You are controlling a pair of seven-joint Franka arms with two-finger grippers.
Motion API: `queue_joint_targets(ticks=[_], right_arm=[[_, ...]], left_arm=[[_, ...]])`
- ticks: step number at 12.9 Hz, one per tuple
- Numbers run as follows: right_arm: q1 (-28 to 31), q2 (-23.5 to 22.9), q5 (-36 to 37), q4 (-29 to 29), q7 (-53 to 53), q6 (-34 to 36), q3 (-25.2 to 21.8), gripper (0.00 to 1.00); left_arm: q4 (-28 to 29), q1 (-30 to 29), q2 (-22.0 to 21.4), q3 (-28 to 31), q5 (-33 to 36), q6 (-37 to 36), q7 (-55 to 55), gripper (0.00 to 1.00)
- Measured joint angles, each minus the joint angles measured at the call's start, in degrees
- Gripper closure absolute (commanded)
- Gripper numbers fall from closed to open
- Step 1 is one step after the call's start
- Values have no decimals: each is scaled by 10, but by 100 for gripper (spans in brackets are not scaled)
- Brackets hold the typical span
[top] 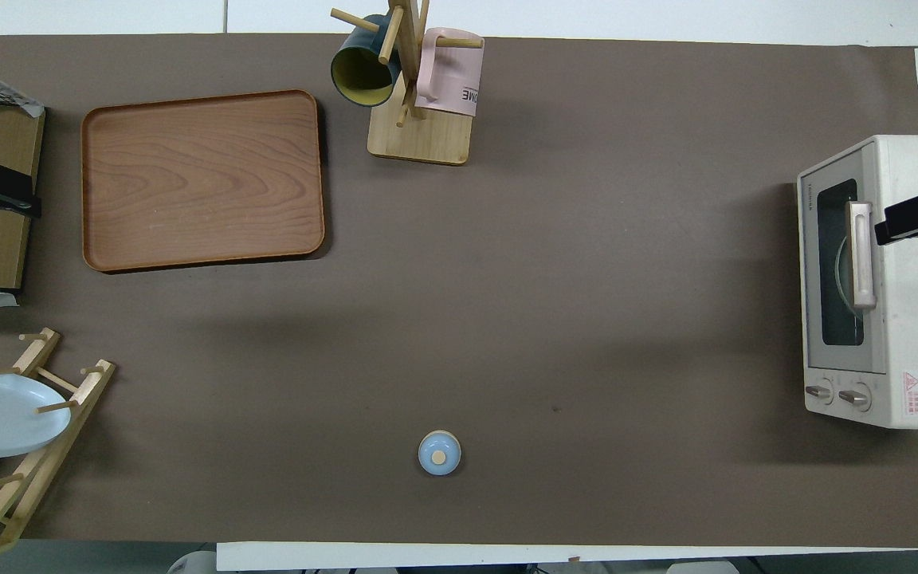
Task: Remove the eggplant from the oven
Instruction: 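Reach the right gripper into the open toaster oven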
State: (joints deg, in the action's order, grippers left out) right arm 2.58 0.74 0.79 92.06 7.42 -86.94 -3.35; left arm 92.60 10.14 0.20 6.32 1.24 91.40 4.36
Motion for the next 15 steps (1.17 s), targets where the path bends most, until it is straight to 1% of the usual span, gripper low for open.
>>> queue_joint_targets(ticks=[4, 5, 6, 7, 8, 9, 12, 13, 15], right_arm=[[0, 0, 0, 0, 0, 0, 0, 0], [0, 1, 0, 0, 0, 1, 0, 2], [0, 1, 0, 1, 2, 2, 0, 49], [0, 2, 0, 4, 12, 2, 0, 76], [0, 4, 0, 10, 22, -1, 0, 100], [0, 7, 4, 25, 26, -18, 0, 100], [-1, 13, 42, 105, 27, -121, 0, 100], [0, 6, 50, 127, 22, -148, -1, 100], [0, -23, 79, 144, 19, -179, -2, 100]], left_arm=[[0, 0, 0, 0, 0, 0, 0, 0], [0, 0, 0, 0, 0, 0, 0, 0], [0, 0, 0, 0, 0, 0, 0, 0], [0, 0, 0, 0, 0, 0, 0, 0], [0, 0, 0, 0, 0, 0, 0, 0], [0, 0, 0, 0, 0, 0, 0, 0], [0, 0, 0, 0, 0, 0, 0, 0], [0, 0, 0, 0, 0, 0, 0, 0], [0, 0, 0, 0, 0, 0, 0, 0]])
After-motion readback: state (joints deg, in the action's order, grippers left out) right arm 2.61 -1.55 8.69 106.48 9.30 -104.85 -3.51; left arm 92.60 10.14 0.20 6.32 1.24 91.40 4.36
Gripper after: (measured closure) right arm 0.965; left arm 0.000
